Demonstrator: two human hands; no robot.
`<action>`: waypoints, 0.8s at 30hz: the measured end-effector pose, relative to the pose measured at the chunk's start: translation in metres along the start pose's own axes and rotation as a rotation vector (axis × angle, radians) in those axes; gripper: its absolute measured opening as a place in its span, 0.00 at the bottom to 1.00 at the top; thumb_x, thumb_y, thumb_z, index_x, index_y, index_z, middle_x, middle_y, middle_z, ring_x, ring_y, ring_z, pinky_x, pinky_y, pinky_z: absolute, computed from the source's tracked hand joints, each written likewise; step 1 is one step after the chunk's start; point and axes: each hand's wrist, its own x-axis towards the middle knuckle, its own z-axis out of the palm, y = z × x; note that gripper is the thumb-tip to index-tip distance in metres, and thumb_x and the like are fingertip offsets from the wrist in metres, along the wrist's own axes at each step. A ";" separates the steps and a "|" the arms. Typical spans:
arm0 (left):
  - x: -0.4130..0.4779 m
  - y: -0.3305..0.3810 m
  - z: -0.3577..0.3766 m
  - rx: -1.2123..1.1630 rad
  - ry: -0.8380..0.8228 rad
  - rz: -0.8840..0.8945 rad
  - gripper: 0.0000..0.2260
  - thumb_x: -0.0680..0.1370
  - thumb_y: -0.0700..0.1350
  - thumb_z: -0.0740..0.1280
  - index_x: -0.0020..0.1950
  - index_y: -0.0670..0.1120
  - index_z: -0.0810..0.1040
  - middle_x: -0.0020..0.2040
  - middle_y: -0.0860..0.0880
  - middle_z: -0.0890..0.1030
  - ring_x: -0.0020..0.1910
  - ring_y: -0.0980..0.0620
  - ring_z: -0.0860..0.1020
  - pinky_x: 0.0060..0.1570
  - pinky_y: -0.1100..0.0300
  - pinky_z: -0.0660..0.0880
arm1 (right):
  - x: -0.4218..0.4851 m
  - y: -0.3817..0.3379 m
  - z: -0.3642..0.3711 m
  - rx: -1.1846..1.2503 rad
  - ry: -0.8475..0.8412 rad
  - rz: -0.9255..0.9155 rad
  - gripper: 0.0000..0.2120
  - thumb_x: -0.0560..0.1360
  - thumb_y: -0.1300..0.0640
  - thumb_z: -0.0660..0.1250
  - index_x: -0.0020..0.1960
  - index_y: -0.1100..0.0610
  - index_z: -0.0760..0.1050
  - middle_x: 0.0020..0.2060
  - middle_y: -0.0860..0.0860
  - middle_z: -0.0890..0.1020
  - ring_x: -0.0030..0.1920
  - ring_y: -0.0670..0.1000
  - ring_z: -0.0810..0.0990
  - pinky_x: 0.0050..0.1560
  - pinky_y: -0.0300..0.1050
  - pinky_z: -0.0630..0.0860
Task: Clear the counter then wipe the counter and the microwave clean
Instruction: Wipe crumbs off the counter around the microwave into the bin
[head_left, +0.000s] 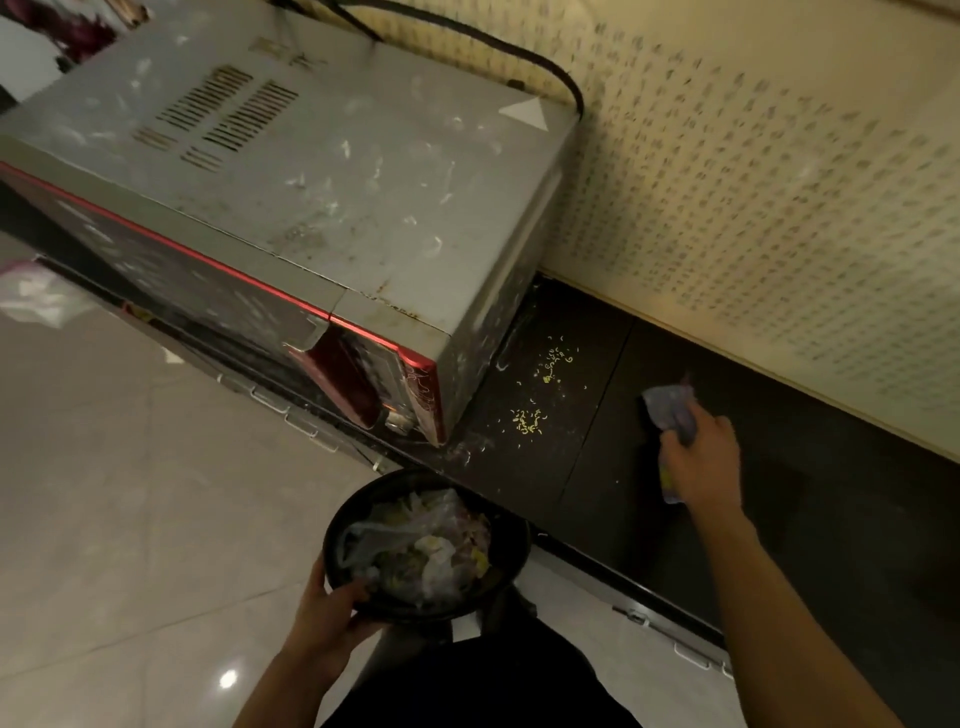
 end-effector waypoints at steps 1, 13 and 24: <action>-0.002 -0.002 0.002 -0.017 0.008 0.001 0.32 0.78 0.24 0.59 0.77 0.50 0.67 0.53 0.43 0.76 0.47 0.38 0.77 0.56 0.34 0.78 | 0.011 -0.006 0.003 0.007 -0.002 -0.049 0.22 0.79 0.57 0.65 0.73 0.54 0.69 0.58 0.59 0.72 0.49 0.54 0.75 0.52 0.48 0.72; -0.020 -0.034 0.011 -0.144 0.097 0.064 0.31 0.76 0.23 0.59 0.74 0.48 0.69 0.54 0.41 0.76 0.48 0.38 0.77 0.55 0.31 0.78 | 0.149 -0.091 0.046 -0.119 -0.146 -0.534 0.23 0.80 0.62 0.64 0.75 0.56 0.68 0.67 0.63 0.66 0.64 0.62 0.72 0.67 0.52 0.71; -0.025 -0.046 0.028 -0.232 0.158 0.073 0.31 0.77 0.23 0.59 0.75 0.48 0.69 0.57 0.37 0.76 0.41 0.41 0.76 0.30 0.46 0.83 | 0.149 -0.100 0.068 -0.205 -0.435 -0.752 0.26 0.81 0.56 0.63 0.78 0.49 0.62 0.67 0.60 0.66 0.63 0.62 0.74 0.64 0.55 0.74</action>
